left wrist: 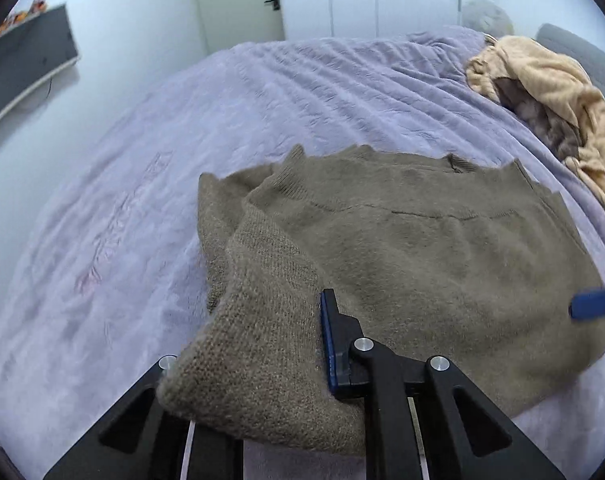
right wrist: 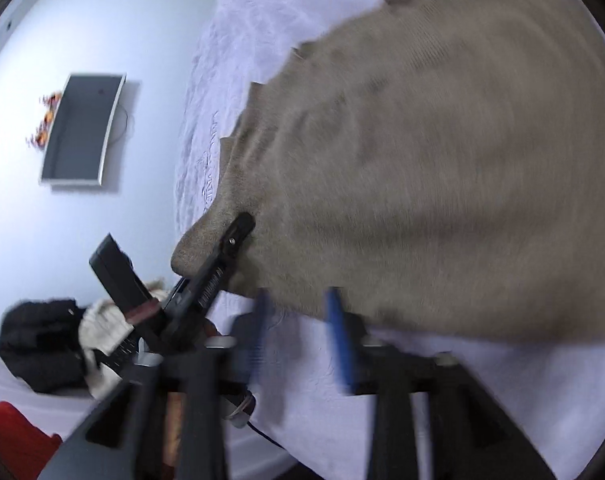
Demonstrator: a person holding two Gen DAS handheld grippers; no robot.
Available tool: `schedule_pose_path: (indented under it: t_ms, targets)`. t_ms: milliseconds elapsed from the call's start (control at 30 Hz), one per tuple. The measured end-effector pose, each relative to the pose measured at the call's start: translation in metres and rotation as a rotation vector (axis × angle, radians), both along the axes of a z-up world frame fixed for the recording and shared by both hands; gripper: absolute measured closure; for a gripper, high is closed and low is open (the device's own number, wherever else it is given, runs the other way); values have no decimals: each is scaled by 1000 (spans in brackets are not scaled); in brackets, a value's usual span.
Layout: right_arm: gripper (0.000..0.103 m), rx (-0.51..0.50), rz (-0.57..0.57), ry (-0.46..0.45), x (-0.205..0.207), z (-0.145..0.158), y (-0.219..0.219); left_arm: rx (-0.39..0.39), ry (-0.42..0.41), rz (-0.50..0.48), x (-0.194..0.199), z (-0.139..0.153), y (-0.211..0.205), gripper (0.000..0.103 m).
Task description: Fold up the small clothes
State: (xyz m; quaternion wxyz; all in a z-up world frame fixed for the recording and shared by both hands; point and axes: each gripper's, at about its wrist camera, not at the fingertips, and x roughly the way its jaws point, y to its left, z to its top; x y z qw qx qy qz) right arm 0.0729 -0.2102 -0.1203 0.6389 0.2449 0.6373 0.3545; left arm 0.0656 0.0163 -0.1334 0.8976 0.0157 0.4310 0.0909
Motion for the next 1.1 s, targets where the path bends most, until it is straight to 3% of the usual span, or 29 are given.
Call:
schedule_pose_path:
  t_ms: [33,167,333,600,867,900,967,1000,1100]
  targets:
    - [14,-19,23,-25,12,11,4,24,-8,-20,-1,3,-3,85]
    - [14,-46,161,-48,55,30,42,112,-34,-95,-6,8,-17,85]
    - [14,-120,381,-72,85,37,132,136,-48,-132,-5,6,-21,85]
    - [14,-310,619,-45,94,10,249,124,-57,-145,-13,6,-15,85]
    - [14,-532,757,-69,88,-32,310,129,-54,-147,-16,4,-10,85]
    - [17,-544,754,-61,89,-37,310,125,-52,-145,-15,4,-9,85]
    - [50,-564,723,-66,95,-41,304,108,-53,-140,-14,7,-7,85]
    - [81,-570,713,-76,99,-41,298,101,-59,-142,-14,11,-7,85]
    - [87,-437,621,-41,112,-33,272,86,-80,-164,-12,26,-14,85]
